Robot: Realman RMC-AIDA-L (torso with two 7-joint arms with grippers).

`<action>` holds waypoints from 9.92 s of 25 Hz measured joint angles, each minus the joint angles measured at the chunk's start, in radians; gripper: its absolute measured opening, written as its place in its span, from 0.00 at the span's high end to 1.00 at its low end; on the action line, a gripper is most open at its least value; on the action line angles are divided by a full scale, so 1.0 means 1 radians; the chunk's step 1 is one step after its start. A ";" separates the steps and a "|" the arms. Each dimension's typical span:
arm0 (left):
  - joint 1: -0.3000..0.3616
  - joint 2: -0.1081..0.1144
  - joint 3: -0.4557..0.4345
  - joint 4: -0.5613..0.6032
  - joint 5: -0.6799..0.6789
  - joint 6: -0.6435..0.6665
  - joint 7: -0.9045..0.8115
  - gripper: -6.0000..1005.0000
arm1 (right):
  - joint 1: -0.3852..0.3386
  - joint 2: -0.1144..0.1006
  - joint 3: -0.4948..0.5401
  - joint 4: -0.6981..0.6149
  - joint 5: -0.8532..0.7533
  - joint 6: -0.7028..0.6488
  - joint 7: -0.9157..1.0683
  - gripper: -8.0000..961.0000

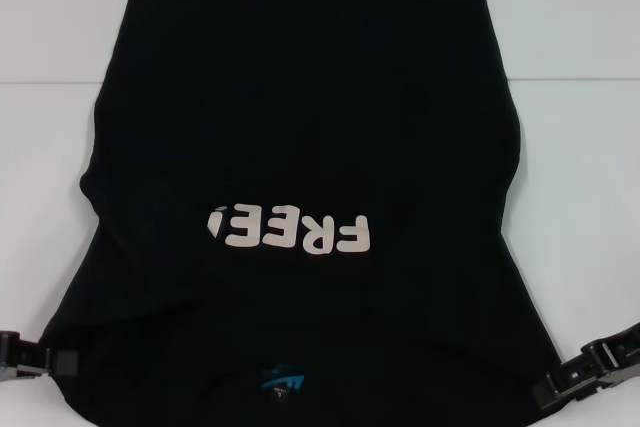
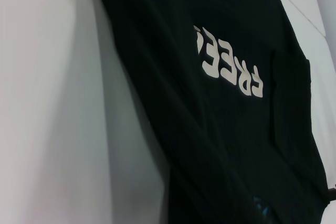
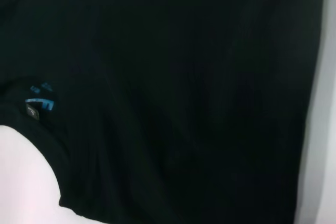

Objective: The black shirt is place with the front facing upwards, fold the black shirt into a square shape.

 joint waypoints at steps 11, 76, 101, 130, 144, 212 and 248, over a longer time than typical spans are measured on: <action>0.000 0.000 0.000 0.000 0.000 0.003 0.002 0.98 | 0.012 0.010 -0.029 0.008 0.004 0.012 0.001 0.21; 0.000 -0.002 -0.011 -0.011 -0.014 0.011 0.031 0.98 | 0.061 0.033 -0.038 0.060 0.029 0.036 -0.026 0.98; -0.009 -0.009 -0.011 -0.012 -0.021 0.011 0.038 0.98 | 0.061 0.015 -0.039 0.053 0.028 0.006 -0.015 0.59; -0.011 -0.011 -0.011 -0.012 -0.023 0.010 0.043 0.98 | 0.087 0.029 -0.058 0.054 -0.053 0.050 0.008 0.69; -0.012 -0.011 -0.011 -0.012 -0.023 0.011 0.043 0.98 | 0.091 0.045 -0.063 0.037 -0.049 0.061 -0.003 0.75; -0.064 -0.074 -0.354 -0.270 -0.520 -0.264 0.131 0.98 | -0.078 -0.150 0.590 0.356 0.498 0.225 -0.363 0.98; -0.236 -0.157 -0.307 -0.292 -0.562 -0.717 0.407 0.98 | 0.101 0.053 0.568 0.415 0.744 0.890 -0.918 0.97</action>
